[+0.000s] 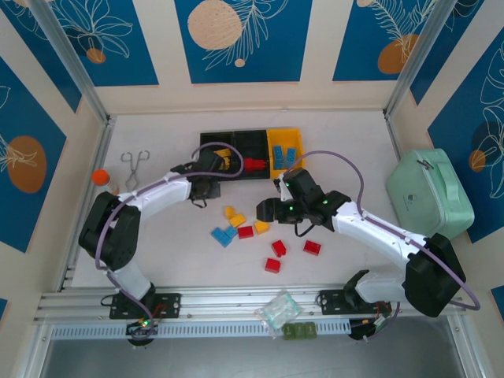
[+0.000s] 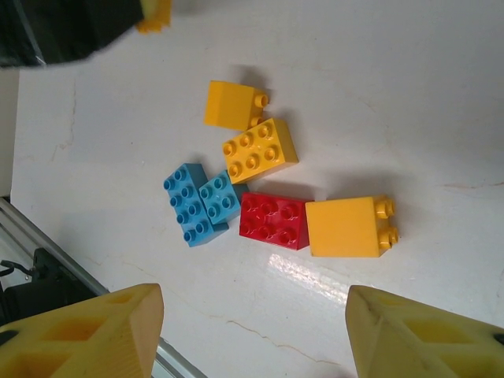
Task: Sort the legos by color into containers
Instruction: Place the lego in the container.
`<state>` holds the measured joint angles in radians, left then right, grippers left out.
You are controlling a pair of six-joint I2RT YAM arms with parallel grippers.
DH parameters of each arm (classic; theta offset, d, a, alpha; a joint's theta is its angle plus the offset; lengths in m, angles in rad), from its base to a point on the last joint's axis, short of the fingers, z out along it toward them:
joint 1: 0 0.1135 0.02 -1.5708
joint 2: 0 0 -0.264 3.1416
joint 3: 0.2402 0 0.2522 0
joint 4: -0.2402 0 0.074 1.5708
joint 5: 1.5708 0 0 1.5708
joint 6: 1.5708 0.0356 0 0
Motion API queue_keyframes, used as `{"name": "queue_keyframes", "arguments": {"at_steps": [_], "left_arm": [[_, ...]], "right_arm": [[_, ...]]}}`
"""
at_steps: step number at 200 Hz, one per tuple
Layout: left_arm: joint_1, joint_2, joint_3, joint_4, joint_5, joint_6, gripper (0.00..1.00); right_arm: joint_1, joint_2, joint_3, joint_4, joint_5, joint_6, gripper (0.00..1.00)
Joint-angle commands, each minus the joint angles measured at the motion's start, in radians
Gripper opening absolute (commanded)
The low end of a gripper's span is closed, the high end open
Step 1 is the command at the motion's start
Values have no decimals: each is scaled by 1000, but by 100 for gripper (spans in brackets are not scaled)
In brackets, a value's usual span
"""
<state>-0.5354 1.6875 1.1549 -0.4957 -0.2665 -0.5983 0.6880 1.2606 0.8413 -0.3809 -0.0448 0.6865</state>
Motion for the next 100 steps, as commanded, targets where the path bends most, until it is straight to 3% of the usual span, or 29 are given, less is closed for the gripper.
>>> {"name": "queue_keyframes", "arguments": {"at_steps": [1, 100], "left_arm": [[30, -5, 97, -44, 25, 58, 26], [92, 299, 542, -197, 31, 153, 27]], "right_arm": [[7, 3, -10, 20, 6, 23, 63], [13, -2, -4, 7, 20, 35, 63]]}}
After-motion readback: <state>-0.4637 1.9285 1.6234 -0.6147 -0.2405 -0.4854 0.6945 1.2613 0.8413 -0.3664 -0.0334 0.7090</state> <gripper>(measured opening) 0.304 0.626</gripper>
